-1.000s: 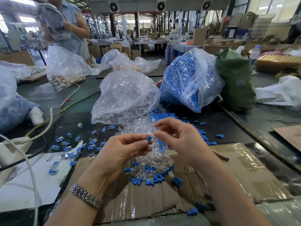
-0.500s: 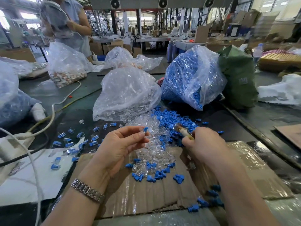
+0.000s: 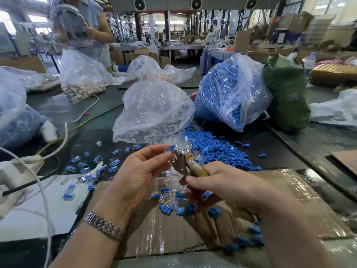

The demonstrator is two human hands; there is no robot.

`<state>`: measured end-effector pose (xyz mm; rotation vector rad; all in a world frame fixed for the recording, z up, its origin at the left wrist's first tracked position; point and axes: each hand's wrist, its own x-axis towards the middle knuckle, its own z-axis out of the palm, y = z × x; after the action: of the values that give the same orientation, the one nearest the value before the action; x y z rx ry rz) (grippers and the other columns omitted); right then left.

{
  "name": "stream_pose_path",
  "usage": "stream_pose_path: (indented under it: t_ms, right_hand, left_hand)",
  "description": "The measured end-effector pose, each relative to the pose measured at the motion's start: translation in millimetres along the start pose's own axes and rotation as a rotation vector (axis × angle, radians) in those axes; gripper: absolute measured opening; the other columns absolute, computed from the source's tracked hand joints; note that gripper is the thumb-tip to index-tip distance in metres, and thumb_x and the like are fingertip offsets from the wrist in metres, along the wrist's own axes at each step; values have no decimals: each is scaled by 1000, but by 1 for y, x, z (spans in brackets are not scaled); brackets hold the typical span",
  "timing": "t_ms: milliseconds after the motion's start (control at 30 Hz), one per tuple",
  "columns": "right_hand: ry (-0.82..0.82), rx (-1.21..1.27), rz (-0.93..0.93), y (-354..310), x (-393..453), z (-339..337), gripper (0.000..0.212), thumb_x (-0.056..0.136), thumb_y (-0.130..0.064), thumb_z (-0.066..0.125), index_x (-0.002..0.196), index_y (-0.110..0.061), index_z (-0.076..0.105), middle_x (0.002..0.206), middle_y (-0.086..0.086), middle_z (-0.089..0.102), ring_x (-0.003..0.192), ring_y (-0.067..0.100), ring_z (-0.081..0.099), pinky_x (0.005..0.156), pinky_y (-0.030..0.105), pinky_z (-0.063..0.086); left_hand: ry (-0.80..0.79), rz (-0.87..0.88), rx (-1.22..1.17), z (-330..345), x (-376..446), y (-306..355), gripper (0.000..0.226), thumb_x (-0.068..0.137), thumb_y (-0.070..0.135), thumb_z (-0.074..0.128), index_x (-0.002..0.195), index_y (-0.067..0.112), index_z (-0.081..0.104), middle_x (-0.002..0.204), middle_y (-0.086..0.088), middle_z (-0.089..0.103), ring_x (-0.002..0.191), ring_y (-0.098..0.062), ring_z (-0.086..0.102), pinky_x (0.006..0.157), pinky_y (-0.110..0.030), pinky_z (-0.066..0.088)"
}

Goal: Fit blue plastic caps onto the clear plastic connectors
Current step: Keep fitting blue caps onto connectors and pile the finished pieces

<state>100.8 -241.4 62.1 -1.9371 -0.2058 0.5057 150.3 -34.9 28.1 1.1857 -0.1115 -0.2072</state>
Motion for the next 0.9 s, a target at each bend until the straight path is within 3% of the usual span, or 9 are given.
stream_pose_path:
  t_ms: [100,200,333,467,667,767,833,900]
  right_hand:
    - [-4,-23,8,-4,-3,2,41,103,-29,57,114,10,61,90,10,72,100,37,71,91,53,58]
    - [-17,-16,22,-3,-3,3,40,103,-31,56,112,8,59,88,9,73,96,36,73,91,55,57]
    - [15,8,18,1,1,5,38,104,-33,55,107,4,63,79,8,72,78,31,74,85,53,60]
    - [70,-69,29,0,5,8,42,103,-41,55,96,-1,68,68,3,67,60,21,67,72,45,60]
    - [26,125,9,0,7,7,44,101,-45,56,107,-2,66,75,8,71,67,26,71,62,33,57]
    - [81,139,-27,1,2,-7,50,95,-55,57,106,-8,69,79,7,73,70,25,71,65,34,57]
    - [272,84,-51,3,0,-18,50,92,-58,58,98,-9,70,73,3,71,65,21,68,65,37,57]
    - [519,-144,-9,8,2,-26,47,94,-59,57,85,-14,65,67,0,67,63,18,65,64,39,53]
  left_hand:
    - [26,-7,39,2,-2,-4,24,73,8,77,97,9,80,114,-22,73,118,-42,64,105,-57,49]
    - [23,20,133,3,-3,-6,23,76,11,76,99,11,78,110,-20,75,113,-41,67,97,-54,53]
    - [22,68,233,5,-1,-5,25,73,18,77,97,16,80,106,-16,77,104,-33,72,102,-56,51]
    - [19,101,282,1,0,-8,25,75,20,77,99,18,80,105,-14,77,106,-33,72,100,-52,53]
    - [49,186,295,-1,2,-4,19,79,20,75,97,20,80,101,-10,78,97,-23,74,84,-31,61]
    - [311,317,507,-13,-2,5,10,84,19,77,91,25,76,92,2,77,85,-10,72,70,-19,58]
    - [638,390,793,-29,-4,12,16,88,11,73,90,27,70,90,2,72,86,-15,68,74,-28,57]
    - [899,375,1093,-38,-5,19,17,86,8,67,93,23,67,104,-7,63,102,-30,59,87,-46,50]
